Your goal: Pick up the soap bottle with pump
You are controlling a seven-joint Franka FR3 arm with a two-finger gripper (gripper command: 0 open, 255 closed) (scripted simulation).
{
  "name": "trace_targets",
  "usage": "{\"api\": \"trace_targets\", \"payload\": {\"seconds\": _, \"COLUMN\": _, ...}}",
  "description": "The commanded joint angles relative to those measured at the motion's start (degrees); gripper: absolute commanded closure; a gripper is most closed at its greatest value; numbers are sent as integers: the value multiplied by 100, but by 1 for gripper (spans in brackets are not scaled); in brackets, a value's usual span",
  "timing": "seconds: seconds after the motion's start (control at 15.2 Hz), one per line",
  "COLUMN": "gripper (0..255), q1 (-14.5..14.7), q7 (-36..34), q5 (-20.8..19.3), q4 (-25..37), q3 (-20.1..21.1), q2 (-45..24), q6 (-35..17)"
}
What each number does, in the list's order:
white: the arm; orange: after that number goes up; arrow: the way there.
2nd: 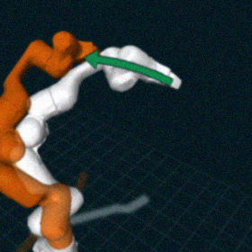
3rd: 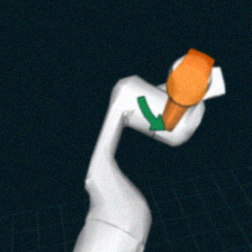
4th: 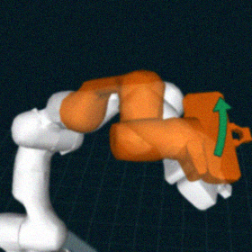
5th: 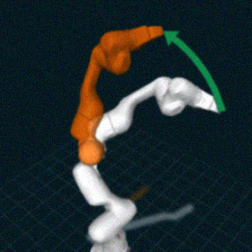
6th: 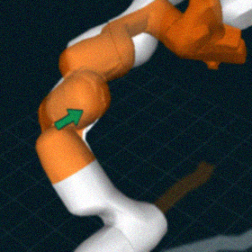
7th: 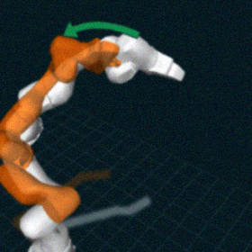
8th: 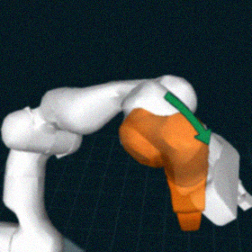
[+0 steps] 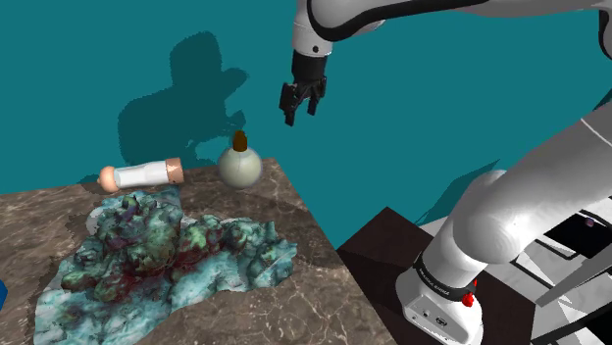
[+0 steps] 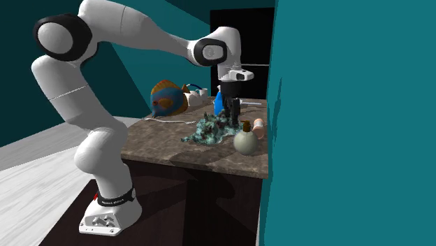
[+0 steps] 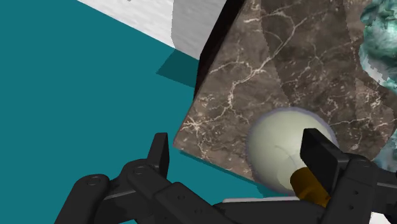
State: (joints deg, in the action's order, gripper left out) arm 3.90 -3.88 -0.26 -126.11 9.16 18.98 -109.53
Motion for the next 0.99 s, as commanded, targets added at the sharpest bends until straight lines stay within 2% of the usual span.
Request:
{"api": "trace_targets", "payload": {"seconds": 0.0, "gripper": 0, "q1": 46, "q7": -174, "q5": -4, "q4": 219, "q3": 127, "q2": -371, "q6": -126}}
{"api": "trace_targets", "payload": {"seconds": 0.66, "gripper": 0, "q1": 366, "q7": -1056, "q5": -359, "q4": 2101, "q3": 618, "q2": -2481, "q6": -196}}
{"api": "trace_targets", "payload": {"seconds": 0.92, "gripper": 0, "q1": 393, "q7": -1107, "q5": -399, "q4": 2020, "q3": 621, "q2": -2618, "q6": -405}}
